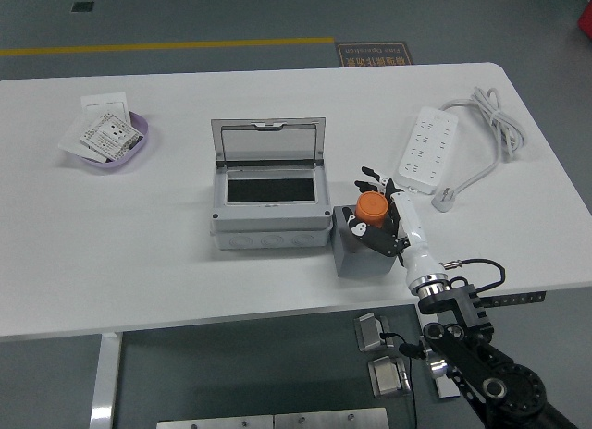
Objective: Pick up the cylinder from the cube,place it in the box,flap close box
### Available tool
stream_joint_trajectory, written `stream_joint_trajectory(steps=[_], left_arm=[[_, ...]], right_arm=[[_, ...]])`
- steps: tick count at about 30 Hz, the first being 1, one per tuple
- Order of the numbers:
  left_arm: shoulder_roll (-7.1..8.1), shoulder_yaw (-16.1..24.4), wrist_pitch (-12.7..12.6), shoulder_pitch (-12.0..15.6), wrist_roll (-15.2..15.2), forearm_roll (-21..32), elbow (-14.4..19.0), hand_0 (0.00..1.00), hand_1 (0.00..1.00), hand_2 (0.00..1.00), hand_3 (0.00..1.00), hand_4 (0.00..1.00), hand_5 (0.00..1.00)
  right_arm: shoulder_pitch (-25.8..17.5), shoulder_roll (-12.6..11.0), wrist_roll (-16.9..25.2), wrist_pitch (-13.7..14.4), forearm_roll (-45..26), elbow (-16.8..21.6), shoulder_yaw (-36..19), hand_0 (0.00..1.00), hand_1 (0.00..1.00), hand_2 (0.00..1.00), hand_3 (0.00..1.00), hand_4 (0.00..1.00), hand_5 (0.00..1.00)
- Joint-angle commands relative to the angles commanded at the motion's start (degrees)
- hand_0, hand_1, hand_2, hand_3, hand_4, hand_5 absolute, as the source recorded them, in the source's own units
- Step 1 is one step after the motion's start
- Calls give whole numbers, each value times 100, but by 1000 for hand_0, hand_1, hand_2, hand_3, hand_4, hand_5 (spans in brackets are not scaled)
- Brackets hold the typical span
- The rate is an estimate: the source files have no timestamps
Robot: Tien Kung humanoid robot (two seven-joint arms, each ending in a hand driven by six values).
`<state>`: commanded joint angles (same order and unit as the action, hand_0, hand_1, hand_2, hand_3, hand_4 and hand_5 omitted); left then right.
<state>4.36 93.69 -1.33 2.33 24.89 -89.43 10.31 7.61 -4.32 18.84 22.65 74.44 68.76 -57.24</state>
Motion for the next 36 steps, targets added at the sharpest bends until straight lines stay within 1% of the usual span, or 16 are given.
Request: stream_joint_trajectory(steps=[2,3,8,9,14,15,20,21,26,27,32,33,36], left_arm=[[-2,-26,-3,2,-12,33,0,616,669,590,612,674,414],[-2,-38,-7,1,-20,49,0,615,670,591,612,674,415],[8,-71,-28,-12,-57,99,0,615,670,591,612,674,415],[11,-77,-30,-13,-63,109,0,616,670,590,612,676,410],[21,-96,-45,-19,-82,145,0,616,670,590,612,676,410],[23,-99,-47,-20,-88,150,0,615,669,590,612,677,410],[27,-141,-70,-28,-131,218,0,615,669,590,612,677,410],[27,-149,-74,-29,-141,232,0,615,669,591,613,678,411],[21,-178,-81,-27,-174,280,0,615,669,591,613,678,411],[20,-178,-81,-27,-177,282,0,617,669,590,613,679,412],[24,-192,-81,-27,-196,304,0,617,669,590,613,679,412],[25,-195,-80,-28,-198,307,0,617,669,590,614,680,413],[25,-206,-77,-29,-201,317,0,617,669,590,614,680,413]], right_arm=[[-8,-5,21,-33,-84,-12,17,806,805,771,883,693,7],[-13,-8,30,-52,-131,-20,26,792,783,736,802,474,60],[-36,-17,64,-81,-265,-39,54,792,783,736,802,474,60],[-38,-20,65,-79,-278,-40,59,765,735,677,631,292,130],[-44,-26,47,-75,-311,-35,68,765,735,677,631,292,130],[-44,-27,44,-72,-312,-31,68,727,641,593,504,297,2],[-39,-30,14,-33,-274,-6,71,727,641,593,504,297,2],[-39,-30,6,-23,-257,4,72,671,529,471,373,223,2],[-33,-56,-73,65,-125,129,99,671,529,471,373,223,2],[-29,-66,-92,84,-91,164,104,666,513,416,312,160,2],[15,-121,-212,145,117,360,120,666,513,416,312,160,2],[27,-130,-248,155,178,394,119,654,502,326,279,91,2],[56,-152,-328,178,314,463,122,654,502,326,279,91,2]])
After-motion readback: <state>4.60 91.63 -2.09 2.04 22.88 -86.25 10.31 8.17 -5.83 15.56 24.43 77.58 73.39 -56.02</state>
